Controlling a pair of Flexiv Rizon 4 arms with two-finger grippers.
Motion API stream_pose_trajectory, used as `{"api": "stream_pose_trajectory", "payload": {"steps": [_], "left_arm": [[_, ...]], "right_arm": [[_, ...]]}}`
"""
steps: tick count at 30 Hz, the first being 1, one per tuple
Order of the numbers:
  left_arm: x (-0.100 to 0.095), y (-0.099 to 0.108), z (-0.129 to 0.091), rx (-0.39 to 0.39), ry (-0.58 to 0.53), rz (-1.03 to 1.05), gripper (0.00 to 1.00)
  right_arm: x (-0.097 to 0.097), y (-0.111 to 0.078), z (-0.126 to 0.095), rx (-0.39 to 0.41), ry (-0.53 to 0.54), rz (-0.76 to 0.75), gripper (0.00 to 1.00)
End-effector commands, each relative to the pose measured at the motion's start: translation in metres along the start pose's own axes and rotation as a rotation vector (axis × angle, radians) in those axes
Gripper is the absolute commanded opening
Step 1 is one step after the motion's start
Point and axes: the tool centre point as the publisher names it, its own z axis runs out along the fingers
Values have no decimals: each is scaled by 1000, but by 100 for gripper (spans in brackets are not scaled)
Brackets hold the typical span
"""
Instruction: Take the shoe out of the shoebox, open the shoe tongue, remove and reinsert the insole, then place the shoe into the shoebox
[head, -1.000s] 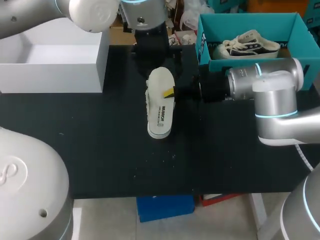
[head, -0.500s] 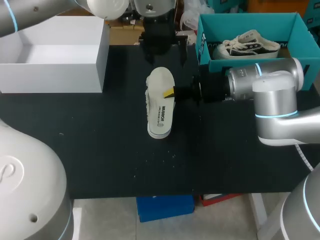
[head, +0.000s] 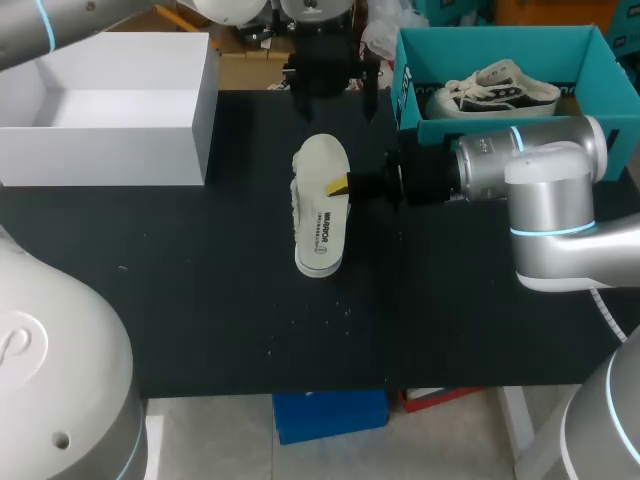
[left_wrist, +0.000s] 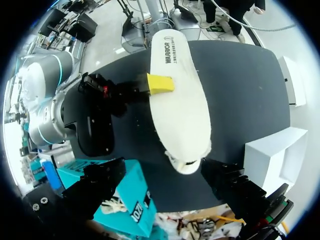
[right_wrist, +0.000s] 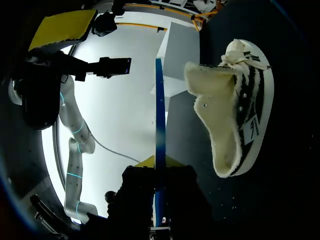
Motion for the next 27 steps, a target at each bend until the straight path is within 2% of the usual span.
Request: {"api": "stream_pose_trajectory", "payload": {"steps": [1, 13, 22, 25, 27], "left_arm": [[-2, -27, -1, -15, -8, -1, 100], [8, -116, -7, -13, 4, -40, 100], [6, -169, -12, 7, 19, -61, 100], [5, -183, -16, -12, -28, -46, 100], [11, -190, -15, 10, -123, -46, 100]], "right_arm": [[0, 0, 1, 1, -3, 1, 0], [0, 0, 1, 1, -3, 1, 0], [0, 0, 1, 1, -3, 1, 0], [0, 0, 1, 1, -3, 1, 0], [0, 0, 1, 1, -3, 1, 0]]}}
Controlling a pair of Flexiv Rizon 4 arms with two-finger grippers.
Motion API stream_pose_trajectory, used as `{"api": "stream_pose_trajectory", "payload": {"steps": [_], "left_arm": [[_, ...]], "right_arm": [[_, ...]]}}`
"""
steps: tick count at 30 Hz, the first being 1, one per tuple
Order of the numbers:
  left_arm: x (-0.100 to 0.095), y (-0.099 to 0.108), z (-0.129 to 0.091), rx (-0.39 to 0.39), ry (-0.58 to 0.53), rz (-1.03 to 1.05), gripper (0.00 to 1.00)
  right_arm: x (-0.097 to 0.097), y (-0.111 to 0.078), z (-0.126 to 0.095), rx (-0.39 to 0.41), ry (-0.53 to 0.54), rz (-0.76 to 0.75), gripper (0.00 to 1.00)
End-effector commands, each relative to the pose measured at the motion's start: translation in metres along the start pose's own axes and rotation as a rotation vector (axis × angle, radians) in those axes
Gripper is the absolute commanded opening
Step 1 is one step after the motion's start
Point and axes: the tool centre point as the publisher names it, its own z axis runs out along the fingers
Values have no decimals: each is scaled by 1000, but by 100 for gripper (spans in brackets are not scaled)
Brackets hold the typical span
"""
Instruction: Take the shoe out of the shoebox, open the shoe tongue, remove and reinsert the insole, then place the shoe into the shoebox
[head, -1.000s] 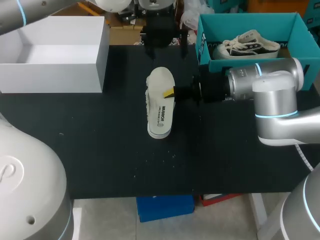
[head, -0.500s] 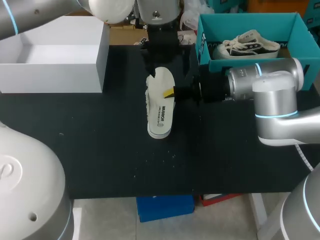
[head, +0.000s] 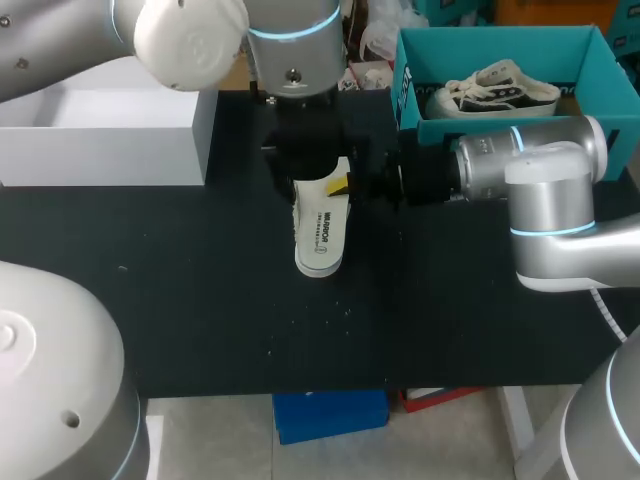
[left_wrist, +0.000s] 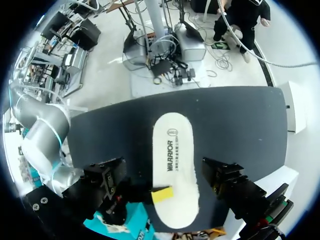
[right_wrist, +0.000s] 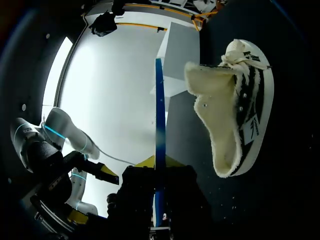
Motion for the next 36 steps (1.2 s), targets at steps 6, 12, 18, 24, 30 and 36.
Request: {"api": "stream_pose_trajectory", "payload": {"steps": [6, 12, 18, 24, 30, 36], "left_arm": [[30, -35, -2, -56, -558, 118, 100], [41, -43, -3, -23, -910, 256, 100], [41, -43, -3, -23, -910, 256, 100], [41, -43, -3, -23, -910, 256, 100], [54, -29, 10, -52, -1138, 143, 100], [68, -17, 7, -136, -1252, 61, 100]], "right_arm": [[0, 0, 1, 1, -3, 1, 0], [0, 0, 1, 1, -3, 1, 0], [0, 0, 1, 1, -3, 1, 0], [0, 0, 1, 1, -3, 1, 0], [0, 0, 1, 1, -3, 1, 0], [0, 0, 1, 1, -3, 1, 0]]}}
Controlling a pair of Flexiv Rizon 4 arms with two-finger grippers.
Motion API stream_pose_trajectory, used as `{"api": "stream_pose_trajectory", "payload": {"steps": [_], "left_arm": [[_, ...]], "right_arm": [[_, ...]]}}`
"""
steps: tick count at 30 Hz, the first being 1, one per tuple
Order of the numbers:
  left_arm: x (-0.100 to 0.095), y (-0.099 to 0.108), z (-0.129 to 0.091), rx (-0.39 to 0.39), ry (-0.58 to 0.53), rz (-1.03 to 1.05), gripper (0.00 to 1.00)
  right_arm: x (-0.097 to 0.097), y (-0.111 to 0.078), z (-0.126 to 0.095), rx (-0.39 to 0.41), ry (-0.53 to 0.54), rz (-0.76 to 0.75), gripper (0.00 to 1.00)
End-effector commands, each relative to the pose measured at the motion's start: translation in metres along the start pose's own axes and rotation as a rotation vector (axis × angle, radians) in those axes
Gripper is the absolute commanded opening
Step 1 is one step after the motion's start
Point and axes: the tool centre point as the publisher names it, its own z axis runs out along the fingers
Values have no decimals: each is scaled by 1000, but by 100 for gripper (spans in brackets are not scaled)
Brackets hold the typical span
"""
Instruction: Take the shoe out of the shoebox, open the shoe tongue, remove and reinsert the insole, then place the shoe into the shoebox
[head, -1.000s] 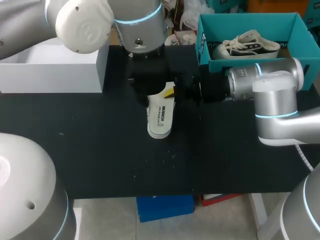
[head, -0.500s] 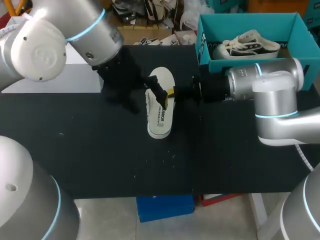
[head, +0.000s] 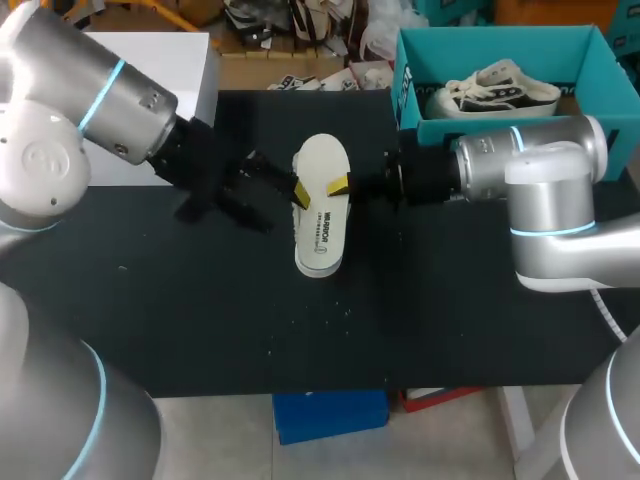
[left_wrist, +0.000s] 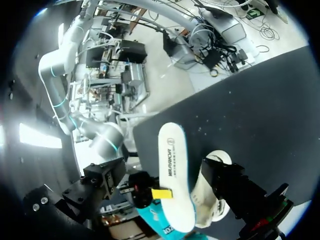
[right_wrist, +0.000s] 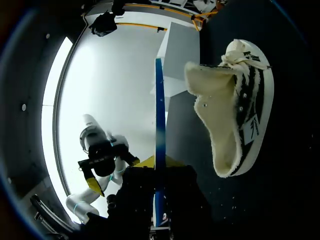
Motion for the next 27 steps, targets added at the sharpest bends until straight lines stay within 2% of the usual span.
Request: {"api": "stream_pose_trajectory", "payload": {"steps": [1, 13, 16, 20, 24, 27], "left_arm": [[11, -2, -5, -152, -447, -32, 100], [11, -3, -5, -160, -450, -35, 100], [11, -1, -3, -246, -317, 3, 100], [12, 3, -4, -319, -264, 12, 100], [17, 8, -2, -351, -293, -3, 100], [23, 12, 2, -347, -356, -27, 100]], "right_arm": [[0, 0, 1, 1, -3, 1, 0], [0, 0, 1, 1, -3, 1, 0], [0, 0, 1, 1, -3, 1, 0], [0, 0, 1, 1, -3, 1, 0], [0, 0, 1, 1, -3, 1, 0], [0, 0, 1, 1, -3, 1, 0]]}}
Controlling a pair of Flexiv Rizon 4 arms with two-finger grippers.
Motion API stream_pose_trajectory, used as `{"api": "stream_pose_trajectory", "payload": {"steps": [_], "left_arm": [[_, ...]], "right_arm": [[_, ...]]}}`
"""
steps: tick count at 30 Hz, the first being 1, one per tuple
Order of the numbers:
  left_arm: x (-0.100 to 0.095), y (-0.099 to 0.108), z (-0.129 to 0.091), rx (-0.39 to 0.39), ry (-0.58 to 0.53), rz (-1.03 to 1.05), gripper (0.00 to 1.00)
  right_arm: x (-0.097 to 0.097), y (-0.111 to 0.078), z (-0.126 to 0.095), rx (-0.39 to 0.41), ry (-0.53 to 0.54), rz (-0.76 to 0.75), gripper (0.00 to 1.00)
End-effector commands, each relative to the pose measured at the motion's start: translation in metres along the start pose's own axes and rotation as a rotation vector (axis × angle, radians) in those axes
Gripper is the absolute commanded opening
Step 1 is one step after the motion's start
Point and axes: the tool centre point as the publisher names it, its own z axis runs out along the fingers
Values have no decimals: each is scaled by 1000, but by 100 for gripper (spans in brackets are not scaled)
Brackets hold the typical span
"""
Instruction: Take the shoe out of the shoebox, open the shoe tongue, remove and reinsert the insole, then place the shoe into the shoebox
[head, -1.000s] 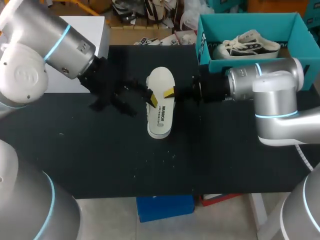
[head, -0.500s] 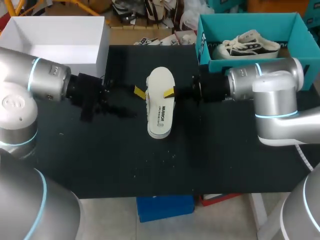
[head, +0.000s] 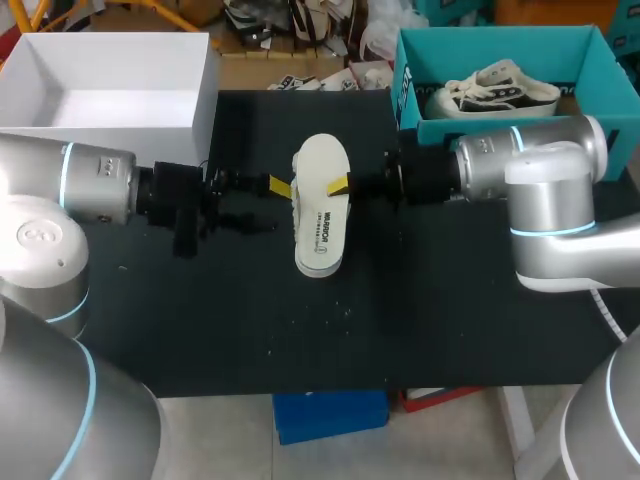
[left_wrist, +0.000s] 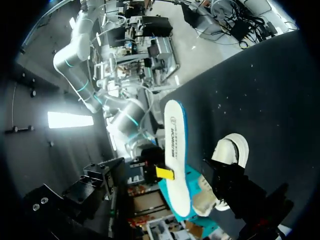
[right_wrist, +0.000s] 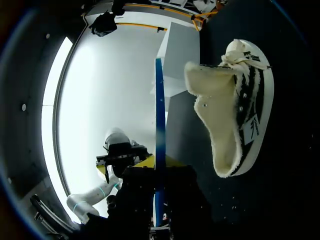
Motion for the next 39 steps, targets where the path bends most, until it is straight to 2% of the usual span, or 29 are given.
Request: {"api": "stream_pose_trajectory", "payload": {"steps": [1, 8, 16, 18, 19, 20, 21, 22, 26, 39], "left_arm": [[10, -4, 4, -85, -63, -22, 100], [28, -1, 12, -120, -128, -64, 100], [34, 6, 25, -164, -202, -75, 100], [35, 9, 30, -164, -208, -74, 97], [36, 10, 32, -168, -211, -74, 89], [36, 11, 34, -168, -226, -80, 69], [37, 11, 36, -168, -227, -80, 54], [37, 12, 38, -169, -225, -79, 50], [38, 15, 44, -173, -241, -77, 52], [38, 28, 56, -185, -242, -62, 49]], "right_arm": [[0, 0, 1, 1, -3, 1, 0], [0, 0, 1, 1, -3, 1, 0], [0, 0, 1, 1, -3, 1, 0], [0, 0, 1, 1, -3, 1, 0], [0, 0, 1, 1, -3, 1, 0], [0, 0, 1, 1, -3, 1, 0], [0, 0, 1, 1, -3, 1, 0], [0, 0, 1, 1, -3, 1, 0], [0, 0, 1, 1, -3, 1, 0], [0, 0, 1, 1, -3, 1, 0]]}}
